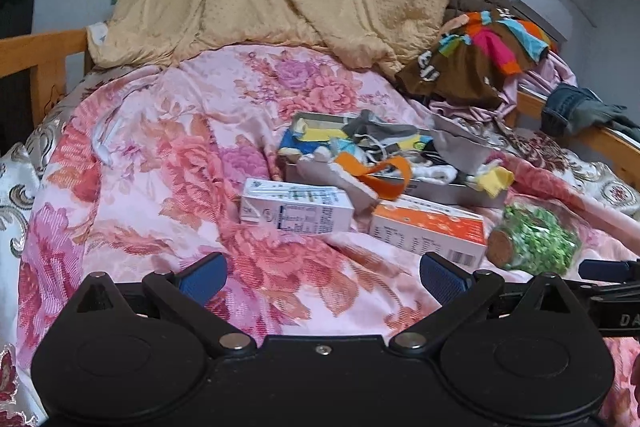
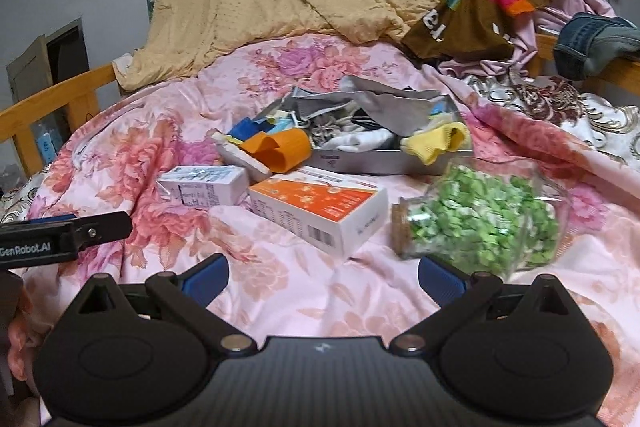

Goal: Organize soft objects
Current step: 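Withdraw both grippers from the tray and move toward the orange strap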

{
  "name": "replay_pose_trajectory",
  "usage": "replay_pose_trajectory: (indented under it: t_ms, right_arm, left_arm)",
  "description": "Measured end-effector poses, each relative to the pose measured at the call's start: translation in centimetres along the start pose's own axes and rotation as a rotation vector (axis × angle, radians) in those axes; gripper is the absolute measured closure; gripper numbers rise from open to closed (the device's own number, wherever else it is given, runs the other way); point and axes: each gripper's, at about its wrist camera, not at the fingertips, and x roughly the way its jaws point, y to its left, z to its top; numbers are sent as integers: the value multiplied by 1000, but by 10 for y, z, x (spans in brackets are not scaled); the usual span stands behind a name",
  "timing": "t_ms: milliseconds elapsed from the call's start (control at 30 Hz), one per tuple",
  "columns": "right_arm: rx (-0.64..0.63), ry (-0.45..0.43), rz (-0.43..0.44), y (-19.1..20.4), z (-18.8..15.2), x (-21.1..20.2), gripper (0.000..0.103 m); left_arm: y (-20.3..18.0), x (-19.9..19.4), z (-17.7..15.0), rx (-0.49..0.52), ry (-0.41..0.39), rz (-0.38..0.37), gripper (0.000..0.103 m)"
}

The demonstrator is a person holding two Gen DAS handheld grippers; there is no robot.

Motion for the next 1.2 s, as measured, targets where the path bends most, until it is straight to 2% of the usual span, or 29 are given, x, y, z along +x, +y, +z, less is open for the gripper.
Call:
replay_pose_trajectory:
  t_ms: [167,333,567,767,1000,1133,1200]
  right_arm:
    - [-17,-38,2,11,4,11,0]
    - [-37,-60,-16,17,7,21,0]
    - [-55,-91,-12,20,17,32,0]
    - [-119,-178,-12,27,37,43,0]
    - [-206,-334,-30,40,74,64,0]
    - [-208,-366,-29,39,88,84,0]
    - [-184,-347,-28,36,93,98,0]
  left_arm:
    - [16,13,3,-63,9,26,1]
    - [26,21,10,-86,-33,42,1]
    - [39,28,16,-170,-64,65,1]
    - [43,31,23,-203,-88,71,1]
    - [45,54,48,-268,-134,41,1]
    - [44,72,67,-273,-165,30,1]
    - [43,81,75,-271,-188,40,1]
